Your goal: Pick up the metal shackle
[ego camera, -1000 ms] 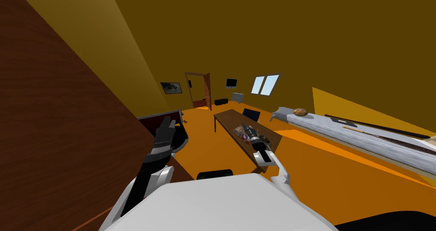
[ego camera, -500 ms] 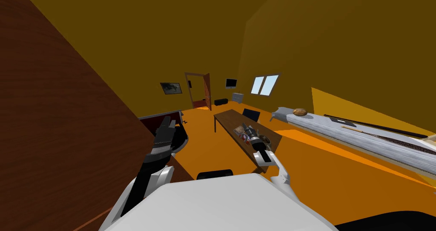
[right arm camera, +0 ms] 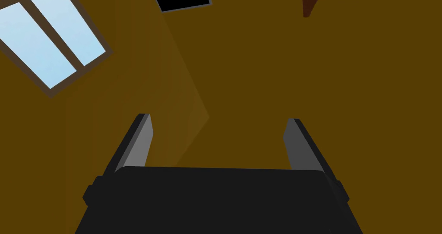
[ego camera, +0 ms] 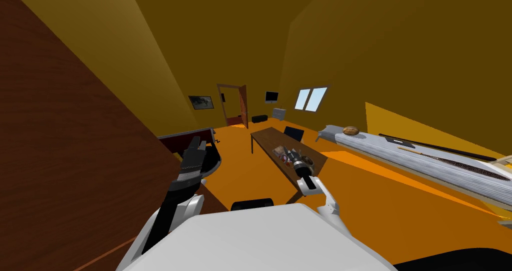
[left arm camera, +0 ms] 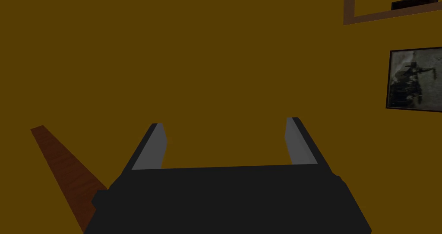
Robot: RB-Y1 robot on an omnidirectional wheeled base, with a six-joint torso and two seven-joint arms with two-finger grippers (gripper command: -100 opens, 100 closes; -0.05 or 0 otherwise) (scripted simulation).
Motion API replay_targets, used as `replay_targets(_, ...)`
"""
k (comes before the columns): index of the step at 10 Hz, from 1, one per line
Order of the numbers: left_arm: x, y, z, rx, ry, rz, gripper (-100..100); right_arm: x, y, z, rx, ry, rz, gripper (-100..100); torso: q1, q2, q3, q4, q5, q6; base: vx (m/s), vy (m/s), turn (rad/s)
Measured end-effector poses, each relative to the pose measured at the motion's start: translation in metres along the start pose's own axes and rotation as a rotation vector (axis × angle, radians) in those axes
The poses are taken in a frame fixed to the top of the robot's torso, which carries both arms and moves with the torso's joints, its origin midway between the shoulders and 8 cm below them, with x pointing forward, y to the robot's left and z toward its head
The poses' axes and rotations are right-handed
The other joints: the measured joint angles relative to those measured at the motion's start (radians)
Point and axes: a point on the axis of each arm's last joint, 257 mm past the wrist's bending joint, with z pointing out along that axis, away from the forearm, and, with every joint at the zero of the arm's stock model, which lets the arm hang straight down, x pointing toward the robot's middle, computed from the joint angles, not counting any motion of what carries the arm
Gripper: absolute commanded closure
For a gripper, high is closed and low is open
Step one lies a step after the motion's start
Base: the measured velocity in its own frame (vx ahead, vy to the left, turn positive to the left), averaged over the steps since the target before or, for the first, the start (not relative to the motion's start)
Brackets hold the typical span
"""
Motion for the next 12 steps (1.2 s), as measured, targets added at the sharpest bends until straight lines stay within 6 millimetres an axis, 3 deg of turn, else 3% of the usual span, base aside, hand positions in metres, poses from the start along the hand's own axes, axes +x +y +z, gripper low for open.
replay_targets(3,0.0,0.0,0.0,0.0,0.0,0.0,0,0.009,-0.004,0.001,0.015,0.025,-0.045,-100,0.003,-0.006,-0.004,-0.001,0.001,0.0,-0.021,-0.008,0.001)
replay_targets(10,0.0,0.0,0.0,0.0,0.0,0.0,0,0.009,-0.004,0.001,0.015,0.026,-0.046,-100,0.004,-0.008,-0.005,-0.002,0.001,0.0,0.014,0.01,-0.012)
replay_targets(12,0.0,0.0,0.0,0.0,0.0,0.0,0,0.022,-0.01,-0.001,0.013,0.067,-0.145,-100,0.008,-0.013,-0.008,-0.003,0.002,0.0,0.088,0.063,-0.076)
